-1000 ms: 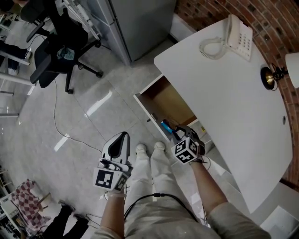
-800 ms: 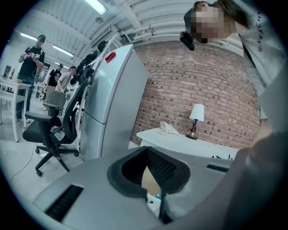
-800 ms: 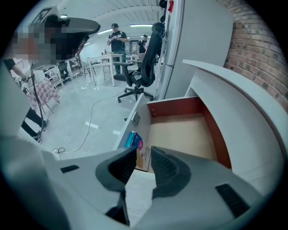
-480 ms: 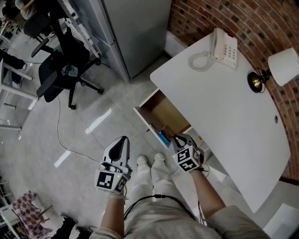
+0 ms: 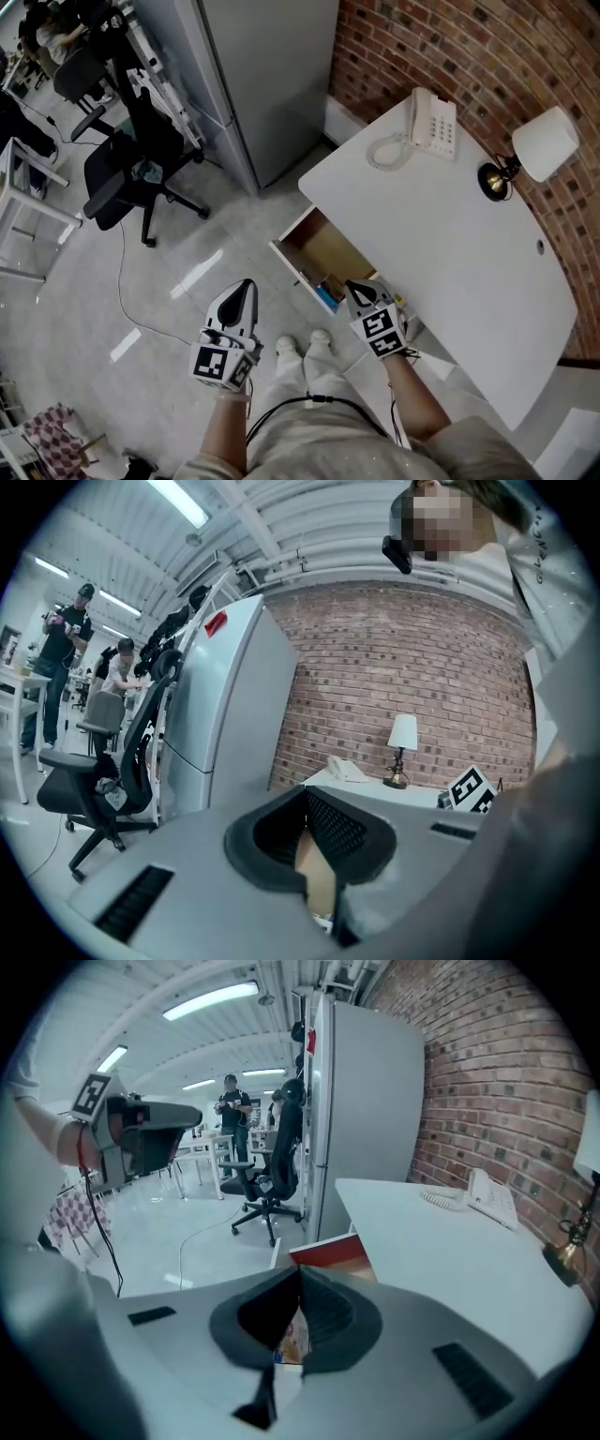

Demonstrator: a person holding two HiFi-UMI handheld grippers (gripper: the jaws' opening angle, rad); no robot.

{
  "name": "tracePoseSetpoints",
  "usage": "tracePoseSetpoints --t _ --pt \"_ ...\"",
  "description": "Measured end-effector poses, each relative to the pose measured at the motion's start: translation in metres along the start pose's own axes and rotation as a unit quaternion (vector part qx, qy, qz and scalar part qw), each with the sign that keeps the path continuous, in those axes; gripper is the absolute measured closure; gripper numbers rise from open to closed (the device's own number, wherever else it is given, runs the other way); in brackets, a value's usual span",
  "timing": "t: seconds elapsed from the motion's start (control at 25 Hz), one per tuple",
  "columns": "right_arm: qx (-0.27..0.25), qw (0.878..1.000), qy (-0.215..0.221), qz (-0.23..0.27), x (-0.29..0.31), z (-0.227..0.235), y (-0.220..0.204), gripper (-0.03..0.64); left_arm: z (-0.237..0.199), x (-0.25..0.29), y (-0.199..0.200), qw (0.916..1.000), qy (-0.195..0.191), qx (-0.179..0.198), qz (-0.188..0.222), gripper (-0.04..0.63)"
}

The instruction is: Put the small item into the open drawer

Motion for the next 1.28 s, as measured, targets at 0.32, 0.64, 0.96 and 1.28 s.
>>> tracePoseSetpoints --t 0.32,0.64,0.96,1.28 --pt "0.038 0.998 -0.012 0.057 -0.026 0.011 0.031 0.612 -0.002 -0.002 0.014 0.9999 -0.013 0.004 0.009 0.591" --pt "0.087 0.989 -0.024 0.12 -0.054 0.026 0.057 0.612 -0.007 -0.003 0.033 0.9995 -0.01 0.014 0.026 0.591" --pt "0.127 0.974 -0.025 0.185 -0.077 0.035 0.087 0.612 -0.008 -0.004 0.065 0.9979 -0.008 0.035 0.053 0.591" --pt "0.132 0.965 -0.03 0.224 -0.097 0.039 0.106 0.612 -0.012 -0.014 0.087 0.9957 0.002 0.051 0.078 0.591"
Point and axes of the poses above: the fingertips, and each gripper's own axes: x forward along the fingers, z to its right, y out of its top, the point moved 9 cm from there along -x, backward along the fingers, and after that the axes turned 9 degrees about -y, right-handed, at the moved point
